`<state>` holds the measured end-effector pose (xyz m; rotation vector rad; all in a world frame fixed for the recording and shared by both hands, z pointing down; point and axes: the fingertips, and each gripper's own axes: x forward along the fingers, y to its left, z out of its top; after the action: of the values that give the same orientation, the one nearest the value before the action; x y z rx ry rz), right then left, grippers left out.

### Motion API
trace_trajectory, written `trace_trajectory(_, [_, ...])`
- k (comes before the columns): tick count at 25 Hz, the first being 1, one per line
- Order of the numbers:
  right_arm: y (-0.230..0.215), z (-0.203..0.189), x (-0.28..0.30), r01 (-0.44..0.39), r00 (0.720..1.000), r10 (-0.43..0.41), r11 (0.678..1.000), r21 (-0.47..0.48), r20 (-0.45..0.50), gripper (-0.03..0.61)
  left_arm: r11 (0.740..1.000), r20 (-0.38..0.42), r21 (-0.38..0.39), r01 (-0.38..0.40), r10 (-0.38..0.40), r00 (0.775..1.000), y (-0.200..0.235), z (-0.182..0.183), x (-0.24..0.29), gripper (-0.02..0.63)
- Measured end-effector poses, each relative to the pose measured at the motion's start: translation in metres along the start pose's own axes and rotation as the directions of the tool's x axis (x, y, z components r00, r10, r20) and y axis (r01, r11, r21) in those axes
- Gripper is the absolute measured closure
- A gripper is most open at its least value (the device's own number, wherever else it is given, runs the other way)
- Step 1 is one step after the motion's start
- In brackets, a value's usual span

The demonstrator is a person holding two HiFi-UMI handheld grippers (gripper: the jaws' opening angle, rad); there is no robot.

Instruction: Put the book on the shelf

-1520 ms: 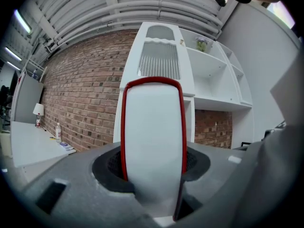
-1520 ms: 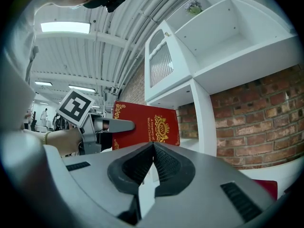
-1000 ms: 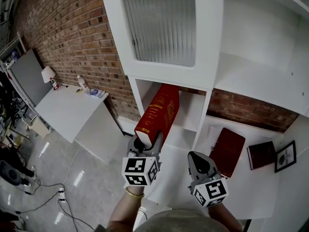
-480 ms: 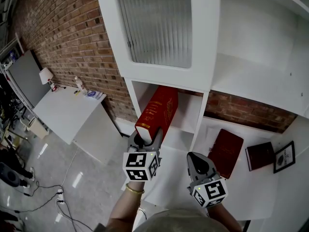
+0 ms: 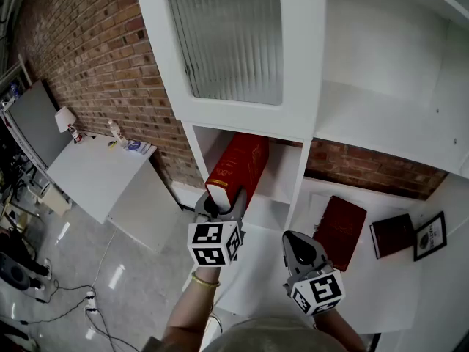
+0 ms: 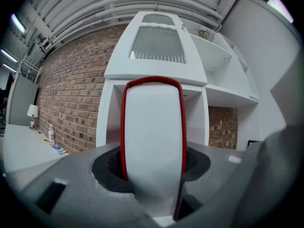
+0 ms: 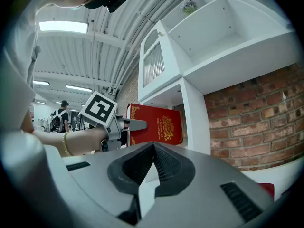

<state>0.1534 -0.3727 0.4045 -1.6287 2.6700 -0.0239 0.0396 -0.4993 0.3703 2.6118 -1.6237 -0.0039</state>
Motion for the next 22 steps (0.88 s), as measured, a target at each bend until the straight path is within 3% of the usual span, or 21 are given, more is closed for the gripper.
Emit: trace_trajectory(22, [-0.010,-0.003,-0.004,0.022,1.000,-0.022,1.000,0.012,0.004,0.571,0.999,-0.029,0.038,-0.006,0.007,1.000,0.000,-0.001,0.050,0.380])
